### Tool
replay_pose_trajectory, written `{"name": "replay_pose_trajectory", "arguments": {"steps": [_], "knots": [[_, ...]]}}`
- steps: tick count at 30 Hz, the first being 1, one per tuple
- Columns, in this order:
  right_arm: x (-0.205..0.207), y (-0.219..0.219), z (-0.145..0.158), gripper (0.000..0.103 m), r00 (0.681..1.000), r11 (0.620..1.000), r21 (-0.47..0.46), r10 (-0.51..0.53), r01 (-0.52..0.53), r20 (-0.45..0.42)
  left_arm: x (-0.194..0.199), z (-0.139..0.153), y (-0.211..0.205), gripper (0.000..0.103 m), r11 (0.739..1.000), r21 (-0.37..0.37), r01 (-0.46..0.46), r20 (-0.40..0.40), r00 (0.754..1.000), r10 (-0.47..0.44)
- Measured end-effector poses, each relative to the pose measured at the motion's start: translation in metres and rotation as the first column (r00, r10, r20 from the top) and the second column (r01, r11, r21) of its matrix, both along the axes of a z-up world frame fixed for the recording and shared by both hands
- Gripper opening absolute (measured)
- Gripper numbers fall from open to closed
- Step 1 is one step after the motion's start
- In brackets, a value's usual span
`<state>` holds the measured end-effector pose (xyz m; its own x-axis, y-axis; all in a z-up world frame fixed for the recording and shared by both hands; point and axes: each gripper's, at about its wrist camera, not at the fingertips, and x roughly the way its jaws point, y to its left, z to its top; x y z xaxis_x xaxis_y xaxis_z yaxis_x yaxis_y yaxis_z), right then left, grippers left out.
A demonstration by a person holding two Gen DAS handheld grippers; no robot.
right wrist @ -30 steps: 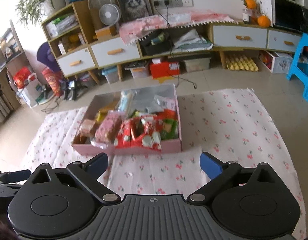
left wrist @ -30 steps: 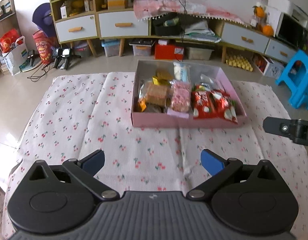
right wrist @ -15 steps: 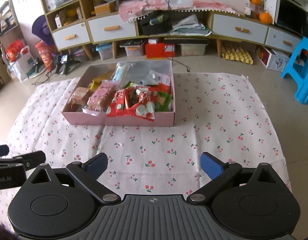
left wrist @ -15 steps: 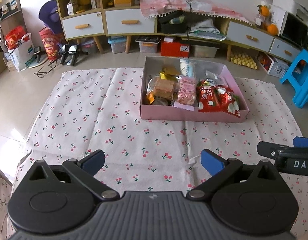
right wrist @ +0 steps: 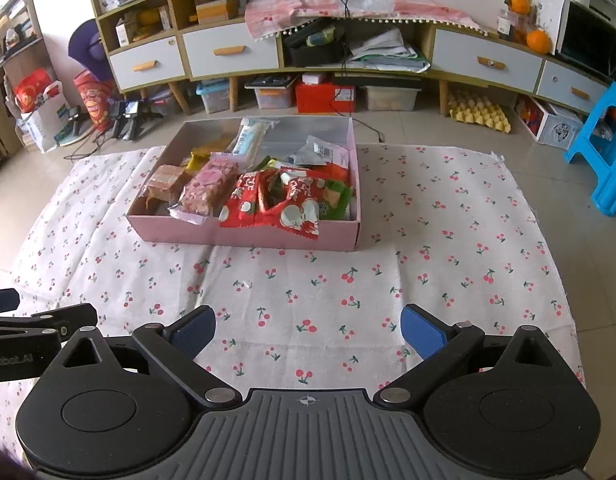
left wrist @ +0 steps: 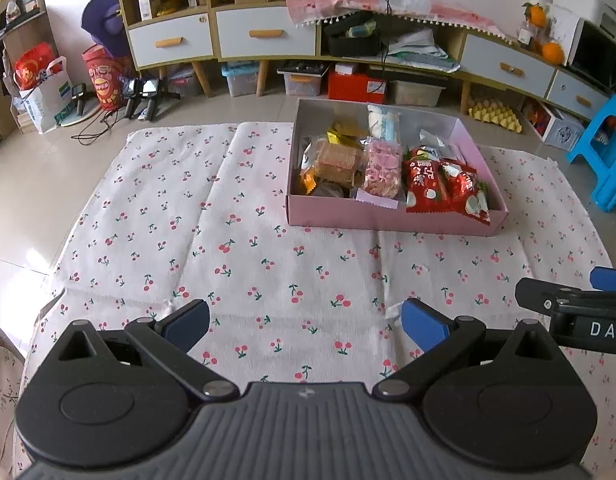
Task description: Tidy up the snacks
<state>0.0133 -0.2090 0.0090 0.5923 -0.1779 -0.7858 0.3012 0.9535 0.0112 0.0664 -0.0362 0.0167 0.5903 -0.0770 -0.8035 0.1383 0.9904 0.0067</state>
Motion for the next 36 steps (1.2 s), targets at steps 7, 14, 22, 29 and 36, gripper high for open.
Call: {"name": "replay_pose_trajectory", "arguments": {"steps": [7, 14, 22, 29, 36], "knots": [[-0.0008, 0.0001, -0.0005, 0.1, 1.0, 1.0, -0.003, -0.003, 0.003, 0.0, -0.0011, -0.0013, -0.0018, 0.102, 1.0, -0.004, 0.008, -0.011, 1.0, -0.008], [-0.0011, 0.0004, -0.0003, 0.1, 1.0, 1.0, -0.003, -0.001, 0.001, -0.001, -0.0015, -0.0011, -0.0021, 0.102, 1.0, -0.006, 0.009, -0.012, 1.0, -0.009], [-0.0011, 0.0004, -0.0004, 0.1, 1.0, 1.0, -0.004, 0.0, 0.0, -0.001, -0.0022, -0.002, -0.0036, 0.102, 1.0, -0.01, 0.014, -0.021, 1.0, -0.014], [-0.0008, 0.0008, -0.0005, 0.1, 1.0, 1.0, -0.004, 0.0, 0.0, -0.002, -0.0023, -0.0029, -0.0041, 0.102, 1.0, -0.012, 0.013, -0.024, 1.0, -0.014], [-0.0014, 0.0008, -0.0008, 0.1, 1.0, 1.0, -0.005, 0.001, -0.001, -0.005, -0.0032, -0.0038, -0.0052, 0.102, 1.0, -0.011, 0.02, -0.027, 0.999, -0.02]]}}
